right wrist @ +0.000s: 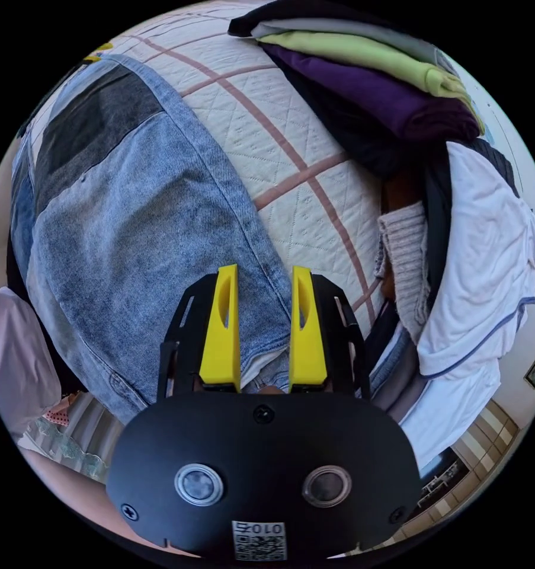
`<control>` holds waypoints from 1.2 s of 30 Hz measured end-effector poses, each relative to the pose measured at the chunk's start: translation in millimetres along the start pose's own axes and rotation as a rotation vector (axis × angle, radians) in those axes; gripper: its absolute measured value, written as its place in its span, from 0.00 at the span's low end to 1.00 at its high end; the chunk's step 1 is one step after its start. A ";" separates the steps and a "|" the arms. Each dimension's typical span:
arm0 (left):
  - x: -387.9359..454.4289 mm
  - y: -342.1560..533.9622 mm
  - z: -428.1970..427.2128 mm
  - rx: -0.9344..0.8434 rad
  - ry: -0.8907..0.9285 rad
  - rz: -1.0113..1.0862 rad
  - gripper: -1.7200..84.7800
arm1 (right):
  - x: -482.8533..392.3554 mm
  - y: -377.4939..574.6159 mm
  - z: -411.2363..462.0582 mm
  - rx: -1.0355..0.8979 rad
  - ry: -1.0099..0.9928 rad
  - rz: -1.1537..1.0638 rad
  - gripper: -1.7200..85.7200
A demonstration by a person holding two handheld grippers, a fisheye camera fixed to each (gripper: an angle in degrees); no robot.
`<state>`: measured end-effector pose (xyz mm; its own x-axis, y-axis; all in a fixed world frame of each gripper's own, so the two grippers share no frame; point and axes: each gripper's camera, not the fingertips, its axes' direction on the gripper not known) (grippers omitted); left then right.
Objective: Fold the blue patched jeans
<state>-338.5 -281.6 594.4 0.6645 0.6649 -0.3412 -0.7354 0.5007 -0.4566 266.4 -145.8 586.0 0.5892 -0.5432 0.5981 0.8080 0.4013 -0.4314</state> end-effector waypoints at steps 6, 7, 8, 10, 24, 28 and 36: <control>-3.2 -48.7 27.2 -0.109 0.062 0.068 0.13 | 13.6 -3.5 0.2 0.015 -0.116 0.034 0.16; -6.9 -51.8 27.7 -0.104 0.087 0.052 0.13 | 16.2 -3.8 1.1 0.017 -0.141 0.042 0.16; -7.8 -52.8 28.0 -0.101 0.103 0.048 0.13 | 17.7 -4.6 1.6 0.015 -0.158 0.046 0.16; -6.7 -56.5 29.9 -0.089 0.168 0.036 0.12 | 18.7 -6.0 1.6 0.004 -0.175 0.049 0.16; 62.9 -45.5 5.4 -0.091 -0.037 0.029 0.03 | -29.9 50.9 -21.2 0.154 -0.022 0.076 0.06; 82.3 -18.8 -29.7 -0.037 -0.097 -0.020 0.02 | -54.0 104.9 -56.6 0.293 0.049 0.109 0.05; 218.5 117.3 -143.7 0.177 -0.353 -0.207 0.02 | -236.6 273.9 -77.9 0.613 0.501 0.215 0.04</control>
<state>-260.5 -157.2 348.2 0.7368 0.6736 0.0578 -0.6234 0.7100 -0.3277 348.7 35.2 273.7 0.7808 -0.6151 0.1091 0.6159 0.7872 0.0306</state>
